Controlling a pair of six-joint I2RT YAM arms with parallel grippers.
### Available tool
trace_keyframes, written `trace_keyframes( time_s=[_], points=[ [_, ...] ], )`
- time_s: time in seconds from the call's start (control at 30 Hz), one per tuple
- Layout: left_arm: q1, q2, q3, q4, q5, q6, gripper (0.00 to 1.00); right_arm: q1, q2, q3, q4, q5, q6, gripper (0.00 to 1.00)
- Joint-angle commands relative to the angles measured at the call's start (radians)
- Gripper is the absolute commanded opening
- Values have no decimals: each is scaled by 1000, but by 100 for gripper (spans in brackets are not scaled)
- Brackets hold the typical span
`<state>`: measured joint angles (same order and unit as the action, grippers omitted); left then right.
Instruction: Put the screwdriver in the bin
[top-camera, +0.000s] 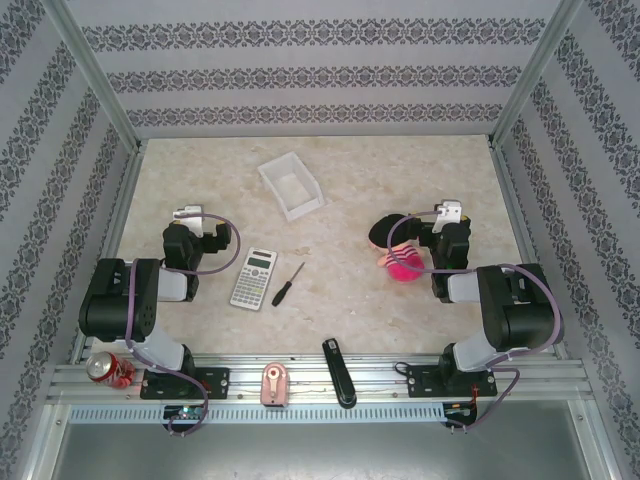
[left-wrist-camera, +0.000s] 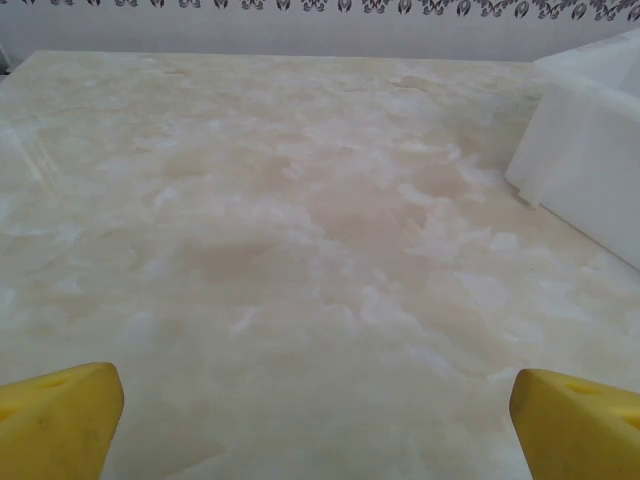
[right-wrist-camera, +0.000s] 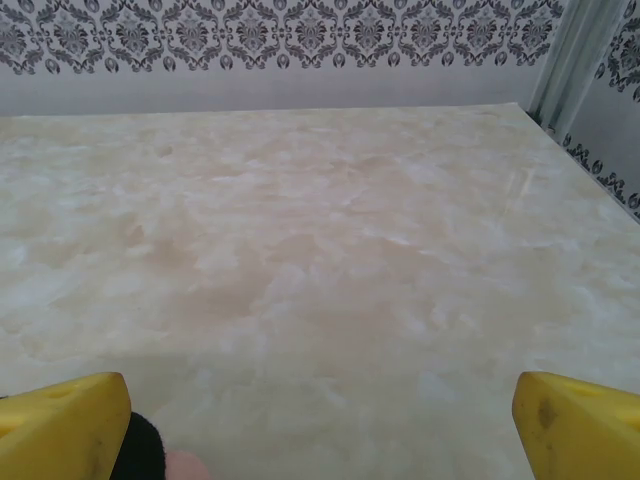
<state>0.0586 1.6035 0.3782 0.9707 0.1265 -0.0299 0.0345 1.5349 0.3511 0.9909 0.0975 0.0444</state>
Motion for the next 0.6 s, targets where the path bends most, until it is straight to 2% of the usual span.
trace_keyframes(
  time_s=[0.0, 0.57],
  points=[
    [-13, -13, 4, -14, 11, 18, 99, -7, 5, 15, -3, -45, -18, 98],
    [-13, -12, 4, -15, 10, 17, 99, 8, 6, 5, 14, -36, -34, 98]
  ],
)
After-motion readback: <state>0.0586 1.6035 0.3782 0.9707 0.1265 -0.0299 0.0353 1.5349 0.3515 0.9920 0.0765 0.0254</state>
